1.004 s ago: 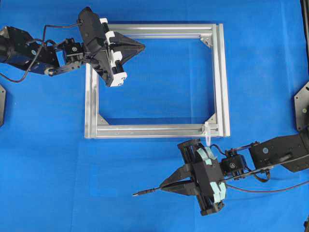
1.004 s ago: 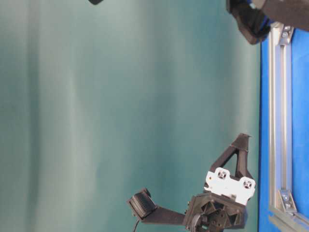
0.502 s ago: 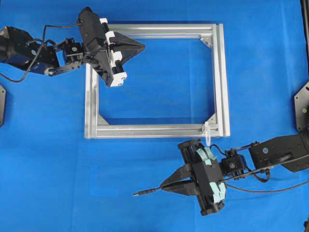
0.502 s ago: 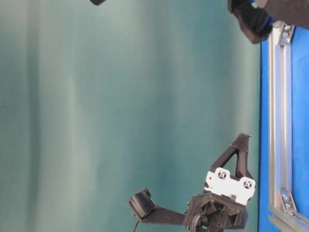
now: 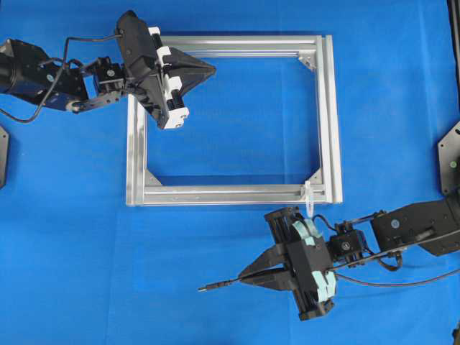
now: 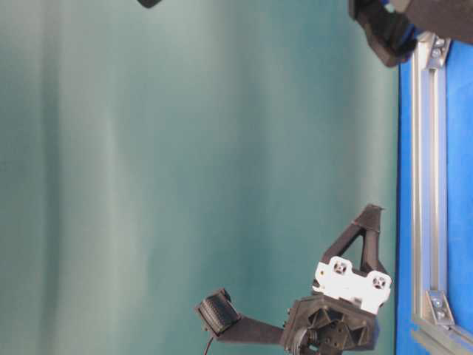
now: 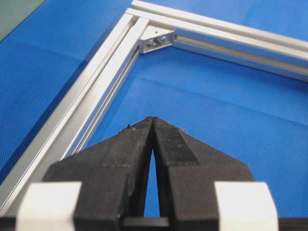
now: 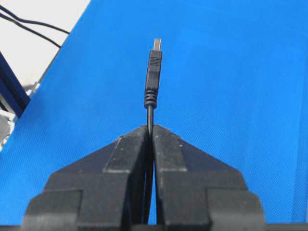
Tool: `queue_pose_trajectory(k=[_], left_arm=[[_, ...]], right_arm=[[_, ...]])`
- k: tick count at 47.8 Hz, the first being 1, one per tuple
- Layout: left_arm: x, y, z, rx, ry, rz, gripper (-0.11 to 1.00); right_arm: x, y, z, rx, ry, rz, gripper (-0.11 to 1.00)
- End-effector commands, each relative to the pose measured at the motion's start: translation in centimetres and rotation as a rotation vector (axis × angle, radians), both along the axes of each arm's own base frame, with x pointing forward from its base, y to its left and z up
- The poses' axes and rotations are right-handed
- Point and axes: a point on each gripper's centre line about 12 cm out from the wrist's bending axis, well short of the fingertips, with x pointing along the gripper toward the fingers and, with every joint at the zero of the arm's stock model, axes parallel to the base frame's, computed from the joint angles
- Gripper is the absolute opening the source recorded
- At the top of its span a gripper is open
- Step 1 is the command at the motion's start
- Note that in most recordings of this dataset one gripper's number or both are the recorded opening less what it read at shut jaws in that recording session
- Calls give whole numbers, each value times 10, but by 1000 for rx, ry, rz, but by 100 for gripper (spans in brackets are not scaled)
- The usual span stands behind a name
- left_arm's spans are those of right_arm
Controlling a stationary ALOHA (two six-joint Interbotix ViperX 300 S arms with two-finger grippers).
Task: Insert the wire through the string loop located on the right side.
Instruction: 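Lift the cable and swing the right gripper out to the right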
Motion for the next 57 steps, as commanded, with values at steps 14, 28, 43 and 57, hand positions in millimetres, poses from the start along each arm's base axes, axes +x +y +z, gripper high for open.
queue_pose_trajectory(k=[14,28,43,57], left_arm=[[2,0,15,14,-42,-4,0],[3,0,16,15,-47,-4,0],[3,0,16,12,-46,-3,0],[4,0,16,11,-50,-3,0]], right_arm=[[-17,-5,11,15,-17,2,-4],[-65,-18,7,3,18,24,-4],[-133,-52,3,29,59,-1,-4],[-176,-69,-1,34,102,23,-4]])
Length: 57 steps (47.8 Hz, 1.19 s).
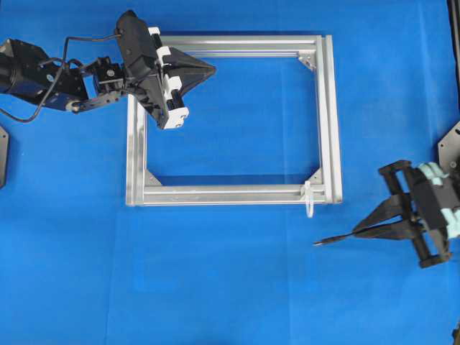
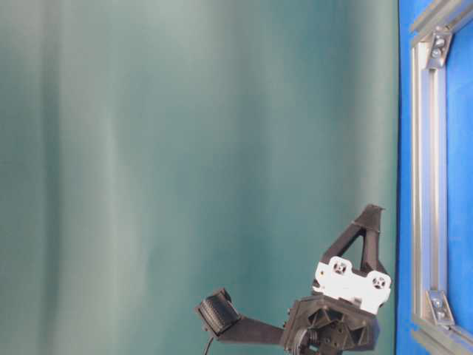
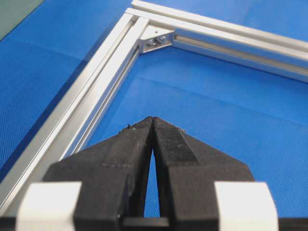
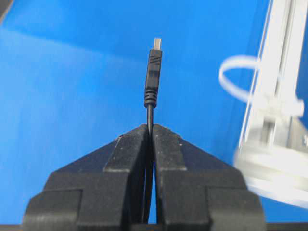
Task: Insert the wire through the string loop located on the right side.
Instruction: 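Lift the cable and swing the right gripper out to the right, then move the right gripper so the plug points at the white zip-tie loop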
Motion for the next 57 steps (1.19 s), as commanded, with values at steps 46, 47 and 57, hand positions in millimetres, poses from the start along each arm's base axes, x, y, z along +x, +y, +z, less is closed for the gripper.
queue_pose_trajectory(k=[46,47,57], left_arm=[[5,0,18,21,-56,-7,0],[5,-1,18,21,-56,-8,0],[5,-1,19,22,-61,-10,0]], right_arm=[[-5,-36,-6,-4,0,-153,-4],[-5,-38,-6,-4,0,-162,-4],[-4,-44,-7,-5,3,-193,-4]])
